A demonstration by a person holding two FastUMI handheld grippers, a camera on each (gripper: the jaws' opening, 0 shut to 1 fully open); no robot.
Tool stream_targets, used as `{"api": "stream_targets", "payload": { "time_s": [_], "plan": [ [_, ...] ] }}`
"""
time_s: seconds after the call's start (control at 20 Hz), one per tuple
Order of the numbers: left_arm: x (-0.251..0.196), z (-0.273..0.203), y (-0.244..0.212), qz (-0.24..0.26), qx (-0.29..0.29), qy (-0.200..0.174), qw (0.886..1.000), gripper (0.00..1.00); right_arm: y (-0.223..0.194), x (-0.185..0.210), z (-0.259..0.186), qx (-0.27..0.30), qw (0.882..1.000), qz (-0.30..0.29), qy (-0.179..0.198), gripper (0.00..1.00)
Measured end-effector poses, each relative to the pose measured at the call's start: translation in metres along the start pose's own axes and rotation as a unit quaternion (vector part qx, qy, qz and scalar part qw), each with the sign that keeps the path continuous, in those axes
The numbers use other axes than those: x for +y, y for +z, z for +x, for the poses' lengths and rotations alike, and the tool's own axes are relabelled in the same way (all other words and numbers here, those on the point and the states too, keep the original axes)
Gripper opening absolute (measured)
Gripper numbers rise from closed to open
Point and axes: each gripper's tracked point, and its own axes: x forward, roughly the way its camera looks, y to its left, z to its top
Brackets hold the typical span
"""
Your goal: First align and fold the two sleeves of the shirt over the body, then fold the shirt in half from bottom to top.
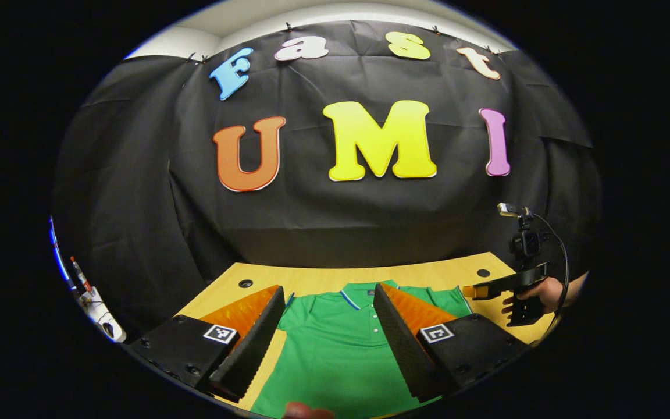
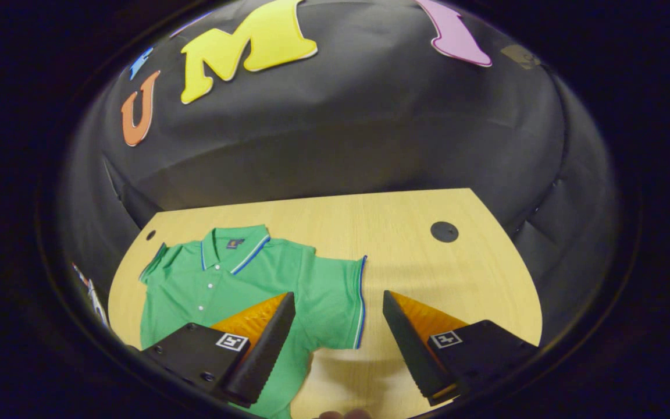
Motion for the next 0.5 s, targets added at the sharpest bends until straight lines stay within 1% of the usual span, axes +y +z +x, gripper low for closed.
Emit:
{"api": "stream_targets", "payload": {
  "time_s": [0.1,0.15,0.2,0.25,0.3,0.4,0.45,0.5],
  "plan": [
    [0.011,0.001,-0.010,-0.001,0.017,0.020,1.000,0.99,-0.010,-0.002,0.024,0.017,1.000,0.011,0.005,0.97],
    [0.014,-0.001,-0.014,-0.002,0.024,0.027,0.999,1.00,-0.014,-0.004,0.034,0.023,1.000,0.012,0.007,0.92],
    [0.017,-0.003,-0.017,-0.001,0.030,0.034,0.999,0.99,-0.017,-0.005,0.044,0.027,1.000,0.015,0.007,0.97],
    [0.021,-0.004,-0.023,0.001,0.036,0.042,0.998,0.99,-0.018,-0.008,0.052,0.029,0.999,0.018,0.008,0.97],
    [0.023,-0.005,-0.028,0.001,0.045,0.049,0.998,0.99,-0.020,-0.009,0.058,0.032,0.999,0.022,0.008,0.92],
    [0.023,-0.008,-0.038,-0.003,0.059,0.055,0.997,1.00,-0.023,-0.013,0.069,0.037,0.999,0.030,0.005,0.92],
    [0.024,-0.009,-0.041,-0.005,0.064,0.057,0.996,1.00,-0.024,-0.014,0.074,0.041,0.999,0.032,0.004,0.96],
    [0.022,-0.010,-0.043,-0.006,0.068,0.059,0.996,1.00,-0.020,-0.016,0.079,0.031,0.999,0.030,0.000,0.92]
  ]
}}
